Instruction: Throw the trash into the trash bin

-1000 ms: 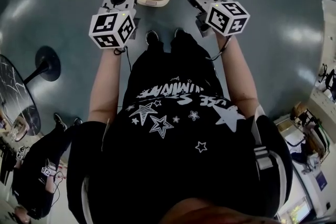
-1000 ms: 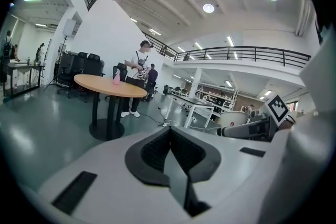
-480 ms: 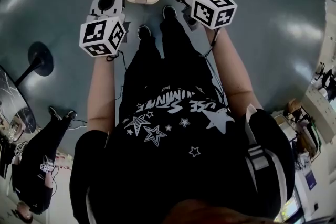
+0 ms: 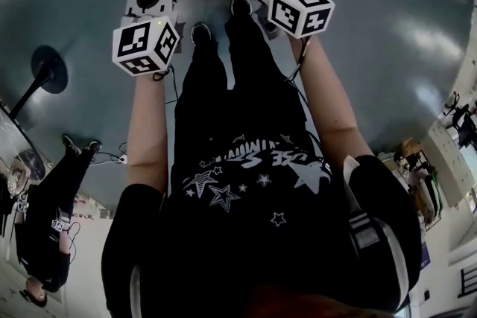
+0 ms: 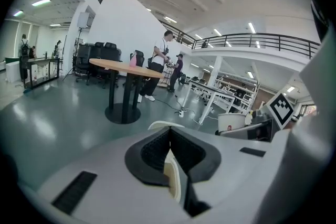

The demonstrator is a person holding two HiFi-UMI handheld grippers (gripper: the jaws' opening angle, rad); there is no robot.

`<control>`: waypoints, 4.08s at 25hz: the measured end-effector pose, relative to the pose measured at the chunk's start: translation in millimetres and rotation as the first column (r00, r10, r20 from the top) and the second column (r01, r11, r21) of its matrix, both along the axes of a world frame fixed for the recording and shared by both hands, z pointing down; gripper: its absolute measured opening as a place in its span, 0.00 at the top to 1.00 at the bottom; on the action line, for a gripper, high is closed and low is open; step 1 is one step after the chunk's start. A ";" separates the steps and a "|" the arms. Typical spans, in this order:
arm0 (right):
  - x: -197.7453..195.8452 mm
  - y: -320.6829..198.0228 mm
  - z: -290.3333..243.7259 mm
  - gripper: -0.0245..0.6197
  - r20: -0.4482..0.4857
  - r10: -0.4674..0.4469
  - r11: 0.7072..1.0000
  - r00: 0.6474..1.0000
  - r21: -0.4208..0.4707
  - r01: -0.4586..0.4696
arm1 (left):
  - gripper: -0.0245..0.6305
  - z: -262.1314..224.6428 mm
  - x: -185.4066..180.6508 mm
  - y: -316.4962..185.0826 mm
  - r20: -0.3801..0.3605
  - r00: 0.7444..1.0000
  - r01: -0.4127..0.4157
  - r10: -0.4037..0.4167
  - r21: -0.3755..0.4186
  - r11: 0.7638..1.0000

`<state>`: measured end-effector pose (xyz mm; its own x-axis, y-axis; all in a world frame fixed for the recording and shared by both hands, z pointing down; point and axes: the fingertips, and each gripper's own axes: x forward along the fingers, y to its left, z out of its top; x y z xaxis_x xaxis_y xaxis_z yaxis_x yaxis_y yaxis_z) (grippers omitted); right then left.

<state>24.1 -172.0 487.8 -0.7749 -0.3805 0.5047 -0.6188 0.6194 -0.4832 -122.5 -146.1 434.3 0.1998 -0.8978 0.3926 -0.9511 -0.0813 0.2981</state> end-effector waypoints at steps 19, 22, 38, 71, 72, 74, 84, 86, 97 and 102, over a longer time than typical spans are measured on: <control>-14.1 4.7 97.8 0.48 -0.017 -0.080 0.986 0.997 -0.149 0.077 | 0.95 97.3 16.5 -12.5 -0.009 0.999 0.046 -0.048 -0.132 0.990; -18.2 3.1 108.6 0.48 -0.018 -0.094 0.983 0.995 -0.159 0.090 | 0.95 111.8 20.4 -11.3 -0.016 0.999 0.046 -0.050 -0.154 0.987; -43.0 5.0 185.1 0.48 -0.048 -0.145 0.965 0.988 -0.226 0.131 | 0.95 211.6 15.5 -6.5 -0.039 0.998 0.039 -0.053 -0.293 0.955; -61.9 28.6 264.5 0.39 -0.168 -0.253 0.928 0.953 -0.320 0.190 | 0.95 277.0 5.2 16.0 -0.034 0.997 0.052 -0.072 -0.406 0.913; -61.5 28.4 263.5 0.39 -0.168 -0.254 0.928 0.953 -0.321 0.191 | 0.95 275.5 5.2 15.4 -0.034 0.997 0.053 -0.073 -0.405 0.913; -58.7 26.5 260.6 0.39 -0.167 -0.254 0.927 0.953 -0.323 0.190 | 0.95 272.1 7.9 12.8 -0.033 0.997 0.051 -0.071 -0.403 0.914; -56.6 27.7 256.9 0.39 -0.179 -0.260 0.926 0.949 -0.324 0.192 | 0.95 266.1 9.8 13.5 -0.034 0.997 0.047 -0.065 -0.393 0.918; -56.8 25.4 257.4 0.39 -0.183 -0.257 0.929 0.949 -0.316 0.191 | 0.95 266.8 9.3 12.2 -0.032 0.997 0.046 -0.064 -0.390 0.920; -57.4 13.6 207.0 0.39 -0.195 -0.242 0.947 0.951 -0.261 0.187 | 0.95 215.7 10.6 6.9 -0.015 0.999 0.031 -0.039 -0.348 0.937; -62.9 8.9 184.7 0.42 -0.195 -0.226 0.956 0.954 -0.235 0.178 | 0.95 189.1 7.1 0.9 -0.011 0.999 0.029 -0.034 -0.312 0.950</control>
<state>-38.8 -163.2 672.5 -0.6866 -0.0929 0.7211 -0.5959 0.6402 -0.4848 -115.4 -145.2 623.4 0.1822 -0.7374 0.6504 -0.9464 0.0480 0.3195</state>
